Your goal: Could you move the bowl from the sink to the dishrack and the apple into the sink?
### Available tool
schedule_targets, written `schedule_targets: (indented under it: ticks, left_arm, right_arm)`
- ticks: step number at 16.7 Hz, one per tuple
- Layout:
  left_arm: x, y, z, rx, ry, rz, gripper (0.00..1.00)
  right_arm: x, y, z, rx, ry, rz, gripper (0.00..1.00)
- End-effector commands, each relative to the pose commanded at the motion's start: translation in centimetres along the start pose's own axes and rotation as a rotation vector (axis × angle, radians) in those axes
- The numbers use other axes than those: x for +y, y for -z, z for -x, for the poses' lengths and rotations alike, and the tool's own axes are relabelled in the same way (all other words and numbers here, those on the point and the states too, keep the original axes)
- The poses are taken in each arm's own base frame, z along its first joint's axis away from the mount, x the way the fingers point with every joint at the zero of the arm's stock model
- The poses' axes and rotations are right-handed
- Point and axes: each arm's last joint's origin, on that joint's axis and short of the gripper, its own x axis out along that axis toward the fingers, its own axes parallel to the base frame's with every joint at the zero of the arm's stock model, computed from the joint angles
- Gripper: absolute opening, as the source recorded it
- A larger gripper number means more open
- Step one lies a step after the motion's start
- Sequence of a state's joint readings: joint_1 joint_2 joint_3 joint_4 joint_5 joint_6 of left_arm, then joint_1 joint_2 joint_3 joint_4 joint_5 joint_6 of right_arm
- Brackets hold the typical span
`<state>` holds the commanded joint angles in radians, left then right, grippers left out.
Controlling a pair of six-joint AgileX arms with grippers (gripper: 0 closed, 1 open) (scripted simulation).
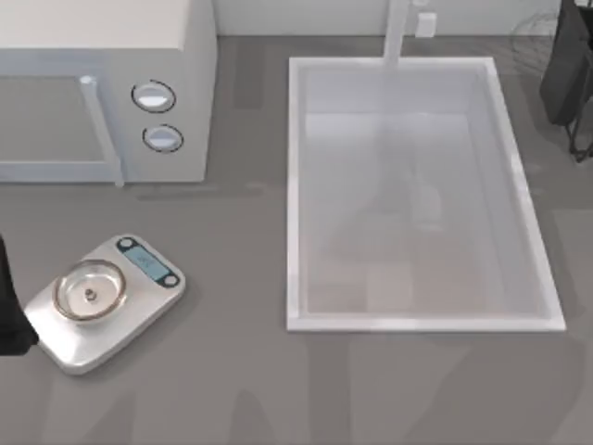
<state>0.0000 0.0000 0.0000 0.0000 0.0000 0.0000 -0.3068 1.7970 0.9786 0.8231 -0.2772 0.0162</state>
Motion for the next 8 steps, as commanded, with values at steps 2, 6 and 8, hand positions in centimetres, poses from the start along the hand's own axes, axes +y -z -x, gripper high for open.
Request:
schedule_targets:
  ticks: [2, 6, 8]
  left_arm:
    - [0.0, 0.0, 0.0, 0.0, 0.0, 0.0, 1.0]
    - [0.0, 0.0, 0.0, 0.0, 0.0, 0.0, 1.0]
    - [0.0, 0.0, 0.0, 0.0, 0.0, 0.0, 1.0]
  right_arm:
    - [0.0, 0.0, 0.0, 0.0, 0.0, 0.0, 1.0]
    - [-0.08, -0.02, 0.02, 0.0, 0.002, 0.0, 1.0]
    - [0.1, -0.93, 0.31, -0.025, 0.007, 0.011, 1.0]
